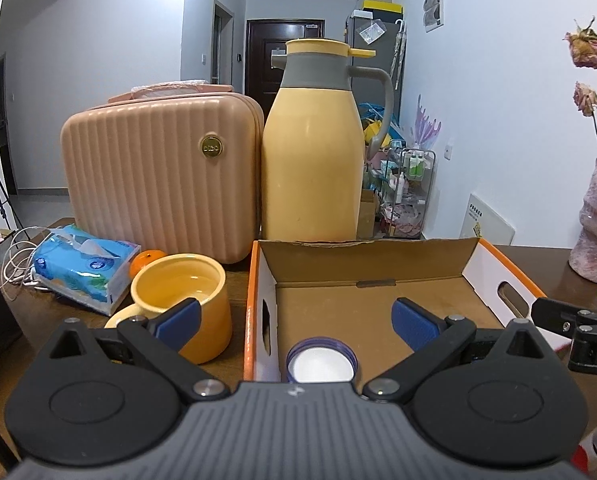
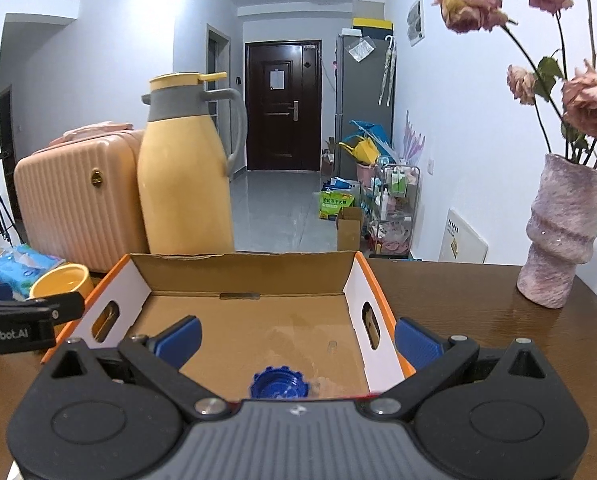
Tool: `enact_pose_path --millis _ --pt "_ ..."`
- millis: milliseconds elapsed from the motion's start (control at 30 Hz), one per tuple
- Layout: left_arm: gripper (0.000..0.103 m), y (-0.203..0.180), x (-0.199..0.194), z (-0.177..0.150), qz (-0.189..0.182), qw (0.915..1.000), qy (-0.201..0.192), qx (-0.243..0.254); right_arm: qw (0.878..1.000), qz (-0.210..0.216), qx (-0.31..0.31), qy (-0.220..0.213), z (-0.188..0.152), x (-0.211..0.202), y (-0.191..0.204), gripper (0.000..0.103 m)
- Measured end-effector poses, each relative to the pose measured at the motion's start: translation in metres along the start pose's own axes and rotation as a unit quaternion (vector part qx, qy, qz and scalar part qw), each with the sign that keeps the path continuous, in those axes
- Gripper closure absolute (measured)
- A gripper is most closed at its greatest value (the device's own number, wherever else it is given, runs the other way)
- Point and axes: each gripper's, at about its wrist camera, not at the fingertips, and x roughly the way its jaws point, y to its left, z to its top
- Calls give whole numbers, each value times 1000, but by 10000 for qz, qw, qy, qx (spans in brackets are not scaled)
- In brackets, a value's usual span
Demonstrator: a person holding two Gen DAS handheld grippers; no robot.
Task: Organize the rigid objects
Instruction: 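Move both grippers back toward the remaining bottles on the table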
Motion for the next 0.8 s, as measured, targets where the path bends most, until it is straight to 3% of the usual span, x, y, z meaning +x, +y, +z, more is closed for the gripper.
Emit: enact_pose_path --millis 800 --pt "0 21 -96 -48 28 9999 105 76 9986 103 -470 196 -59 -87 37 0"
